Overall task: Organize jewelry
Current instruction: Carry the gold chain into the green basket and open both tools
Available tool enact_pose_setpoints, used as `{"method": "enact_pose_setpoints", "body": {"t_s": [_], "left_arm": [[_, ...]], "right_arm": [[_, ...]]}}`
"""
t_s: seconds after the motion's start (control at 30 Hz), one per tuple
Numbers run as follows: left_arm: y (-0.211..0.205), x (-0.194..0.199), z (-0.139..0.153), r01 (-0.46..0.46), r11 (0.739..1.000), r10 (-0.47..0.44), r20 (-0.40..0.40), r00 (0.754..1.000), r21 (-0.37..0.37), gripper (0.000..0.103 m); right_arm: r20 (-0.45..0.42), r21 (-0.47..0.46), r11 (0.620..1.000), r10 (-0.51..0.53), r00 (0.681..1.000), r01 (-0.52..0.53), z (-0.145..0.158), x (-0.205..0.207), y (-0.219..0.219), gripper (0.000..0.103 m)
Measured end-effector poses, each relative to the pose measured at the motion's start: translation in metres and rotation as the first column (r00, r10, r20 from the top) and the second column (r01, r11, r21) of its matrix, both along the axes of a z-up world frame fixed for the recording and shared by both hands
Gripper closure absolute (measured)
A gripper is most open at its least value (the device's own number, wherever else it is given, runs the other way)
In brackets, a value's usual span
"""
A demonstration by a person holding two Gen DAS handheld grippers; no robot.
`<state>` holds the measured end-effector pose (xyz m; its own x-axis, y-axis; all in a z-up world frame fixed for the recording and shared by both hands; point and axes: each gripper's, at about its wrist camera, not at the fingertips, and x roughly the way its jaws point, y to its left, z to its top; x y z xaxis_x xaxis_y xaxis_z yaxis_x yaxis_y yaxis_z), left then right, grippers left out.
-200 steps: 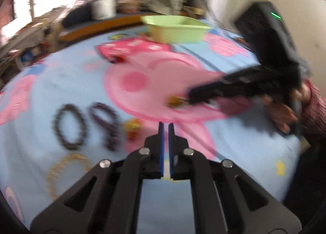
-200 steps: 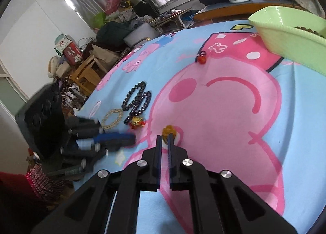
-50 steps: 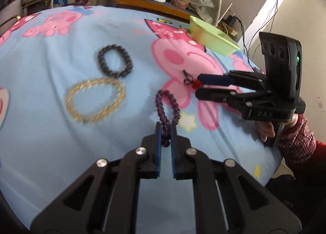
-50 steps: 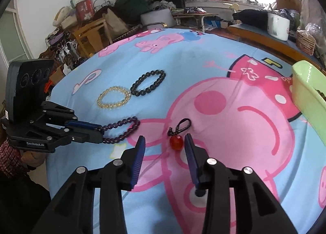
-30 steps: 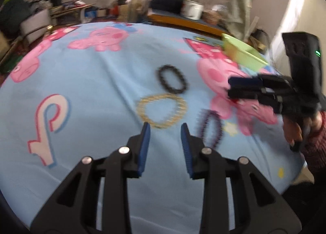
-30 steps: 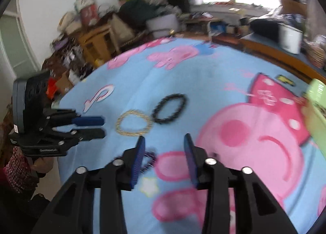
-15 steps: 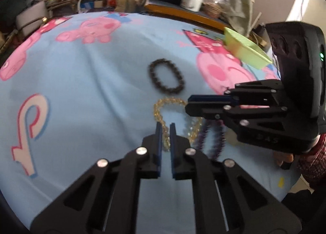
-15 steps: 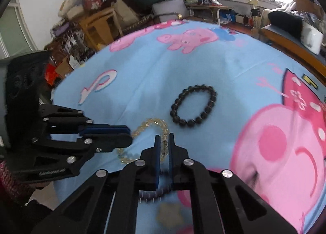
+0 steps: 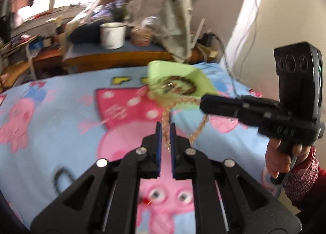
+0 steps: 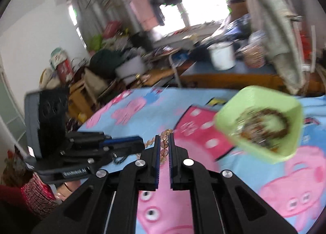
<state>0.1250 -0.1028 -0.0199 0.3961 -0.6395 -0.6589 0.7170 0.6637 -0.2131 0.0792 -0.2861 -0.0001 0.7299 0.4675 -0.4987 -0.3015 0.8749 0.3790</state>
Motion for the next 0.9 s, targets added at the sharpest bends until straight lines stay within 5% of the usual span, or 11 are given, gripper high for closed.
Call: {"method": "enact_pose_setpoints", "body": {"t_s": [0.1, 0.2, 0.27, 0.43, 0.57, 0.63, 0.7, 0.73, 0.9], "left_arm": [[-0.027, -0.003, 0.001, 0.063, 0.998, -0.063, 0.014, 0.998, 0.008, 0.092], [-0.048, -0.011, 0.001, 0.093, 0.996, -0.093, 0.058, 0.994, 0.016, 0.059], [-0.06, -0.018, 0.001, 0.116, 0.993, -0.119, 0.111, 0.987, 0.031, 0.05], [-0.075, -0.008, 0.007, 0.125, 0.991, -0.129, 0.138, 0.982, 0.04, 0.047], [-0.089, 0.003, 0.012, 0.128, 0.991, -0.131, 0.176, 0.976, 0.026, 0.032], [-0.1, 0.004, 0.01, 0.148, 0.988, -0.152, 0.2, 0.968, 0.038, 0.035], [-0.114, 0.009, 0.006, 0.189, 0.98, -0.197, 0.191, 0.962, 0.056, 0.082], [-0.121, 0.015, 0.003, 0.207, 0.977, -0.214, 0.165, 0.963, 0.059, 0.092], [-0.139, 0.043, 0.001, 0.186, 0.98, -0.194, 0.152, 0.969, 0.063, 0.096]], "right_arm": [[0.004, -0.009, 0.999, -0.036, 0.999, 0.036, 0.01, 0.0, -0.027, 0.103], [-0.008, 0.018, 0.998, -0.06, 0.998, 0.06, 0.015, 0.0, -0.046, 0.103], [-0.006, 0.029, 0.996, -0.079, 0.997, 0.079, 0.018, -0.001, -0.057, 0.103], [0.0, 0.024, 0.995, -0.092, 0.996, 0.092, 0.022, -0.003, -0.071, 0.103], [-0.001, 0.064, 0.994, -0.083, 0.997, 0.083, 0.027, 0.003, -0.073, 0.103], [0.002, 0.076, 0.995, -0.072, 0.997, 0.072, 0.031, 0.006, -0.072, 0.103], [0.005, 0.071, 0.995, -0.07, 0.998, 0.069, 0.033, 0.009, -0.07, 0.103], [0.005, 0.066, 0.995, -0.071, 0.997, 0.07, 0.033, 0.012, -0.07, 0.103], [-0.004, 0.05, 0.992, -0.118, 0.993, 0.118, 0.029, 0.031, -0.082, 0.103]]}}
